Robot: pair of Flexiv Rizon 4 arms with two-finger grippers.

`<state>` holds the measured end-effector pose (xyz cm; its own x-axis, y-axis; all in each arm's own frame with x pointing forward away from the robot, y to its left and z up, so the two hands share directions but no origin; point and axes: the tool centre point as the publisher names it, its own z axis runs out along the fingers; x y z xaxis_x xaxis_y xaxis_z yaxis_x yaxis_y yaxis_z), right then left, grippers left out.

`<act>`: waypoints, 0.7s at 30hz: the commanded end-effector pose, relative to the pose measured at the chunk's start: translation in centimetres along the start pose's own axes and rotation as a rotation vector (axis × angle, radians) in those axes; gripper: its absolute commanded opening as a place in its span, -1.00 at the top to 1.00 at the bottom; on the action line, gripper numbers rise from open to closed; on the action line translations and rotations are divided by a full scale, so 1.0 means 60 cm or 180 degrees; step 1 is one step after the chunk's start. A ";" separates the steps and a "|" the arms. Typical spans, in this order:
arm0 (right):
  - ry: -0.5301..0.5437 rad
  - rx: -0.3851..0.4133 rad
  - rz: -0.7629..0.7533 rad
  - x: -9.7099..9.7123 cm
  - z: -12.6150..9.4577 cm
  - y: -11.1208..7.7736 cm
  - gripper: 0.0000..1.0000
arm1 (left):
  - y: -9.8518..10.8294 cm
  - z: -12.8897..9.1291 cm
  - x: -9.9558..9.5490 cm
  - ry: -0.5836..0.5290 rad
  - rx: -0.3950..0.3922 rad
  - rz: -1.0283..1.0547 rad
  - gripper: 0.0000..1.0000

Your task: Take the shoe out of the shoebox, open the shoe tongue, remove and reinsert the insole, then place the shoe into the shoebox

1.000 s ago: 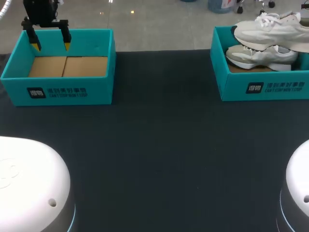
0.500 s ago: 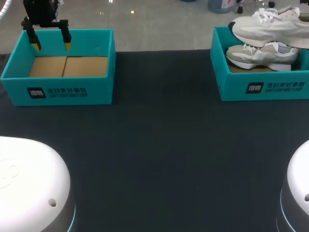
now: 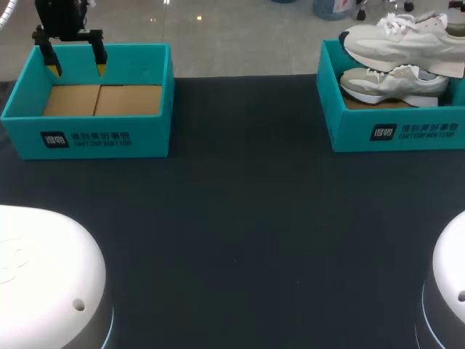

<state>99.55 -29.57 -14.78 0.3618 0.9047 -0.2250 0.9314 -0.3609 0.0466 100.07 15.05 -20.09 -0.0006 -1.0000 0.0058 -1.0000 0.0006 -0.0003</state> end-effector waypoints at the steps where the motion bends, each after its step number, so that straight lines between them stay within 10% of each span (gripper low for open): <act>1: -0.0034 -0.0126 0.0015 0.011 -0.015 -0.057 1.00 | 0.000 0.000 0.001 -0.0009 -0.0001 -0.0001 -1.00; 21: -0.0196 -0.0174 0.0164 0.095 -0.043 -0.274 1.00 | 0.000 0.000 0.001 -0.0009 -0.0001 -0.0001 -1.00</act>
<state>88.34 -19.43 -14.28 0.4102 0.8691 -0.2766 0.9091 -0.4137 0.0483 100.07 15.05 -20.09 -0.0006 -1.0000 0.0058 -1.0000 0.0006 -0.0003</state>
